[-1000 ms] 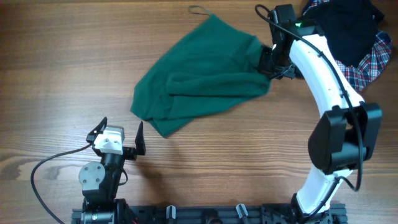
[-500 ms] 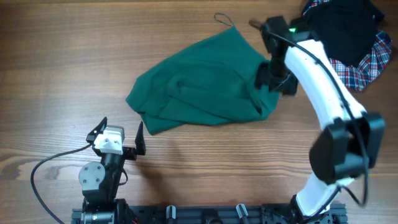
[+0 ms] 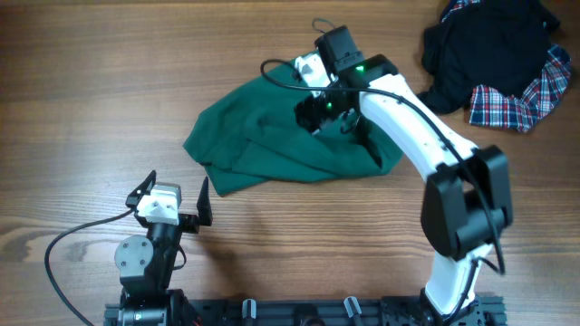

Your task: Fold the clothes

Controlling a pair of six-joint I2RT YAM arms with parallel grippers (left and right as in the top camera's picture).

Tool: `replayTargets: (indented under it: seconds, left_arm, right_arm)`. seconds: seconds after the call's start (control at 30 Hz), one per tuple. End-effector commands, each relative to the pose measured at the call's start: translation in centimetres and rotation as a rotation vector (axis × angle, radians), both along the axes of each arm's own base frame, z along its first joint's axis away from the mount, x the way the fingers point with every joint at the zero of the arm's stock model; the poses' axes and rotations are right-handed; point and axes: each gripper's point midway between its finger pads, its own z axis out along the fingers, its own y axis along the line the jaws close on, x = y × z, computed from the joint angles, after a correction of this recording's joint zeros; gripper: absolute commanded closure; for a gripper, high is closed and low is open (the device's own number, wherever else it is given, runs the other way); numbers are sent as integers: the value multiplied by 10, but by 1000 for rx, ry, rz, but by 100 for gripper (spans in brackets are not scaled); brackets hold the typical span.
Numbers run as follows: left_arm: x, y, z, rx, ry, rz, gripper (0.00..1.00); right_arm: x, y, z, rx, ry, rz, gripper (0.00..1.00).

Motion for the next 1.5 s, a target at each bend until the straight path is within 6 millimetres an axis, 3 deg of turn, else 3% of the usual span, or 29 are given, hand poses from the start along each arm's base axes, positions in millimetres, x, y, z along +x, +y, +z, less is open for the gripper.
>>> replayTargets:
  seconds: [0.0,0.2,0.37,0.47,0.5,0.53,0.6,0.67,0.9,0.97,1.13,1.2,1.27,1.33,1.4,1.47]
  left_arm:
    - [0,-1,-2,16,0,-5,0]
    - [0,-1,-2,16,0,-5,0]
    - [0,-1,-2,16,0,-5,0]
    - [0,-1,-2,16,0,-5,0]
    - [0,-1,-2,16,0,-5,0]
    - [0,-1,-2,16,0,-5,0]
    - [0,-1,-2,16,0,-5,0]
    - [0,-1,-2,16,0,-5,0]
    - [0,-1,-2,16,0,-5,0]
    - [0,-1,-2,16,0,-5,0]
    - [0,-1,-2,16,0,-5,0]
    - [0,-1,-2,16,0,-5,0]
    - [0,-1,-2,16,0,-5,0]
    - [0,-1,-2,16,0,-5,0]
    - [0,-1,-2,16,0,-5,0]
    - [0,-1,-2,16,0,-5,0]
  right_arm:
    - [-20,10,-29,25,99,138,20]
    - [-50,21,-43,15,177,265,19]
    - [-63,29,-44,-3,195,306,28]
    - [-64,27,-51,-40,203,290,65]
    - [-63,25,-52,-51,208,261,87]
    - [-63,25,-53,-52,216,240,96]
    - [-71,27,-52,-47,252,210,96]
    - [-94,33,-43,-17,331,232,96]
    - [-170,64,33,-4,334,369,96]
    - [-192,61,42,-33,375,387,96]
    - [-220,37,44,-143,482,393,96]
    - [-223,26,43,-202,504,355,49]
    - [-206,16,38,-286,437,225,38]
    - [-175,15,43,-297,291,63,36]
    - [-130,-1,64,-295,82,-184,23]
    - [-95,-22,75,-251,4,-357,18]
